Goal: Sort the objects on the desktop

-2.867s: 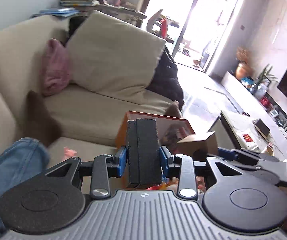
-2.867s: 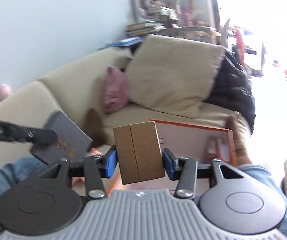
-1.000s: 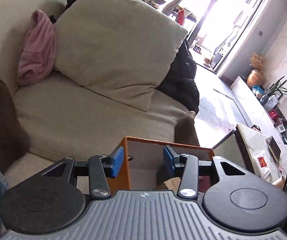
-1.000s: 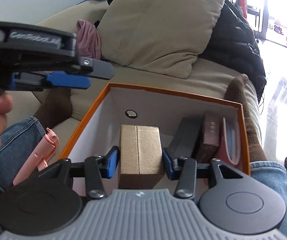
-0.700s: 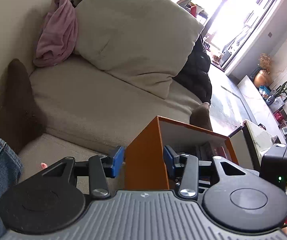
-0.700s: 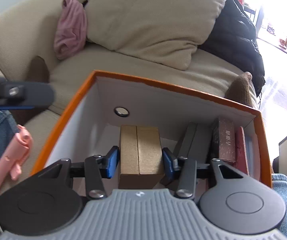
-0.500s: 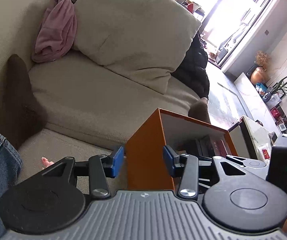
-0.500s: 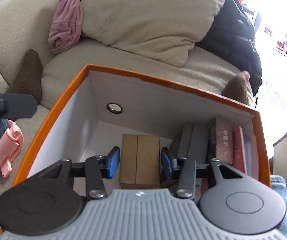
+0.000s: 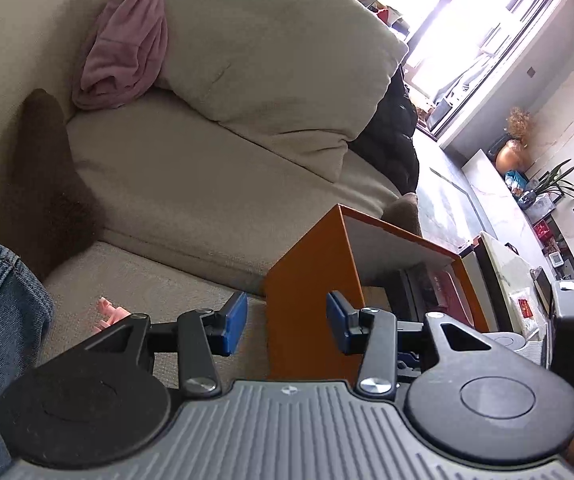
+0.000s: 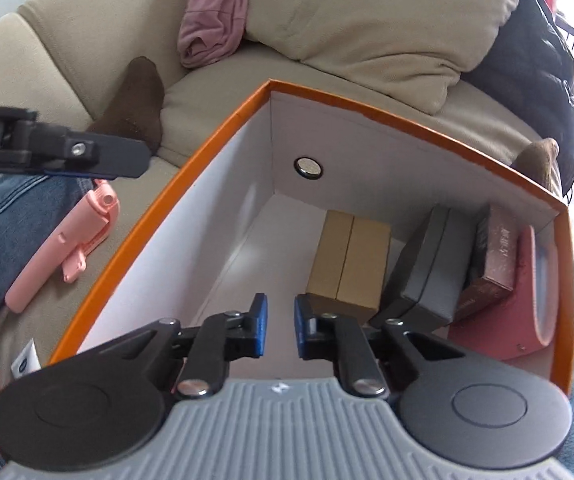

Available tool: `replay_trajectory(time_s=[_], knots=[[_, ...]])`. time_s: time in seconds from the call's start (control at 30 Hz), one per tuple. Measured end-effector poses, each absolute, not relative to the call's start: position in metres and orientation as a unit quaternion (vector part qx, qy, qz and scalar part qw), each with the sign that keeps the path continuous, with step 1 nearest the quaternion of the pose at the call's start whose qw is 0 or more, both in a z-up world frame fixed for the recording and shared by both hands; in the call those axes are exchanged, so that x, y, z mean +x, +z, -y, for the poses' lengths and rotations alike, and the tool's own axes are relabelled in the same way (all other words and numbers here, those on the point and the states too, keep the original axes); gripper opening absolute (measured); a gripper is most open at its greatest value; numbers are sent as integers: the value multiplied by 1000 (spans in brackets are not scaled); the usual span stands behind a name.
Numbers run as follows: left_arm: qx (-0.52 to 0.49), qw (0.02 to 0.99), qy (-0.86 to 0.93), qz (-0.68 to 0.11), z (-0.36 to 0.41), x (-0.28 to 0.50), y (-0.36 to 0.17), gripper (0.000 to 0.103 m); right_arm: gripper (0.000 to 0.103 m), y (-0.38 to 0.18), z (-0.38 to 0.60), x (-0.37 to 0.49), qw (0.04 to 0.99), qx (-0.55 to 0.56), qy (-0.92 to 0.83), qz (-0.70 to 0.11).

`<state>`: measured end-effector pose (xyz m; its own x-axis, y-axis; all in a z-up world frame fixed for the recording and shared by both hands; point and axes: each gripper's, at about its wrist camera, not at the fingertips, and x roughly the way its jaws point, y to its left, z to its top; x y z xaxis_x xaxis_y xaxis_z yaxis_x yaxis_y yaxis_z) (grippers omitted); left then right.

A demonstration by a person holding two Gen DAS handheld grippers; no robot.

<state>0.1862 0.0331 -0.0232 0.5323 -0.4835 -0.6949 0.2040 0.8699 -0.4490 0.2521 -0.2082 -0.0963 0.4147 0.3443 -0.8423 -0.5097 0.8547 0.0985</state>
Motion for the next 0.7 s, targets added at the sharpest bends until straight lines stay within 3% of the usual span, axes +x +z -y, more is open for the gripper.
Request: replay_trajectory(time_s=[0.4, 0.5, 0.63, 0.67, 0.7], knots=[[-165, 858, -194, -446, -39, 189, -28, 51, 5, -111, 212, 276, 856, -53, 183, -480], [-163, 858, -197, -445, -39, 189, -27, 51, 12, -102, 209, 267, 857, -66, 195, -472], [-164, 857, -199, -446, -38, 189, -28, 51, 15, -84, 217, 249, 861, -69, 200, -463], [-164, 856, -199, -448, -38, 189, -28, 51, 18, -81, 220, 244, 863, -75, 191, -461], [-164, 855, -199, -449, -38, 189, -29, 51, 28, -79, 223, 241, 867, -86, 179, -457]])
